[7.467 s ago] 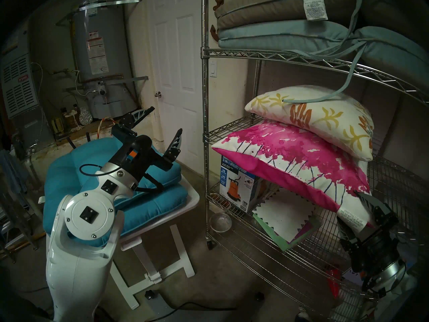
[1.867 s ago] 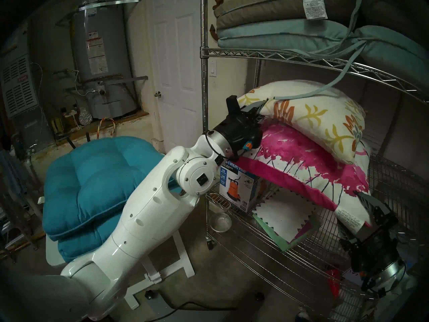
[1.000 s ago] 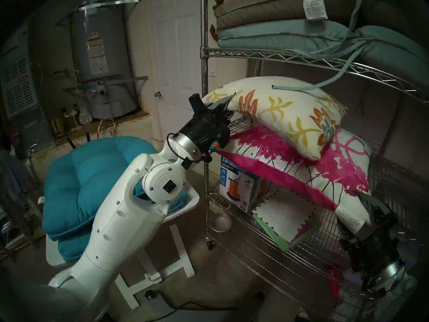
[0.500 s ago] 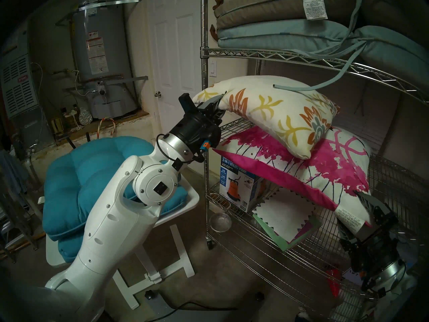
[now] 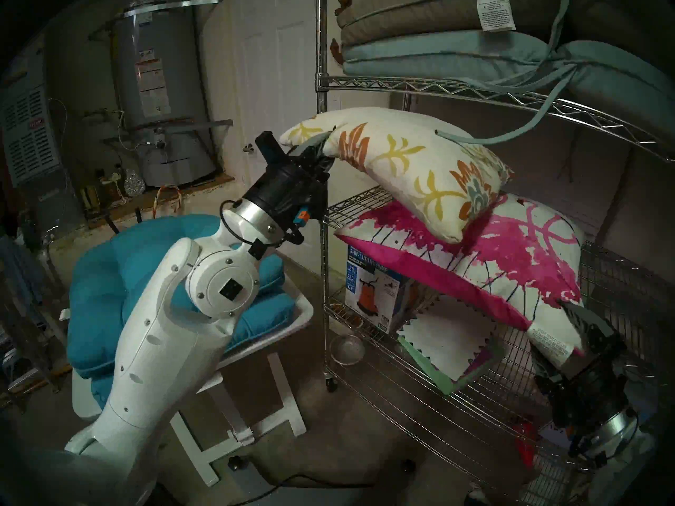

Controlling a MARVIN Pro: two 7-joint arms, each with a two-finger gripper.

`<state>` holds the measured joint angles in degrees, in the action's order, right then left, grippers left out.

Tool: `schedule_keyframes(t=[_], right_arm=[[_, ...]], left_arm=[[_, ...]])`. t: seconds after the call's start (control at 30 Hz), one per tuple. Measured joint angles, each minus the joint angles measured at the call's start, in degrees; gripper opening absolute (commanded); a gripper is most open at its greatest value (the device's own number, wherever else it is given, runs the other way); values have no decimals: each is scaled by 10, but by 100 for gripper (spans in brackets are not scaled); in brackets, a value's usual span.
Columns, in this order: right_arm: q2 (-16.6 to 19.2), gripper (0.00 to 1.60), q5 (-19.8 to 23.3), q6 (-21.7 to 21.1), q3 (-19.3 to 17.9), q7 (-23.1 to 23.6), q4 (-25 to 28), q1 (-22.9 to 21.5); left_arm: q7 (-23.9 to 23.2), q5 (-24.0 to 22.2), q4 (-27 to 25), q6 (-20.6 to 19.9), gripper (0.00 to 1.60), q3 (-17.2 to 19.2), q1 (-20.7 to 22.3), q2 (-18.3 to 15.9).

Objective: Take cushion off the shelf

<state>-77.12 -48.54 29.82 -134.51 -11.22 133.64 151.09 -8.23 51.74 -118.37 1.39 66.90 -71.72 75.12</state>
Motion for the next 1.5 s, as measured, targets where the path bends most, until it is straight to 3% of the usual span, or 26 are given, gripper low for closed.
schedule_keyframes(t=[1.0, 1.5], right_arm=[[-4, 160, -1, 3, -1, 4, 0, -4], [-6, 160, -1, 5, -1, 5, 0, -6]], left_arm=[[3, -14, -96, -14, 0, 123, -69, -60], [15, -22, -157, -33, 0, 232, -155, -81]])
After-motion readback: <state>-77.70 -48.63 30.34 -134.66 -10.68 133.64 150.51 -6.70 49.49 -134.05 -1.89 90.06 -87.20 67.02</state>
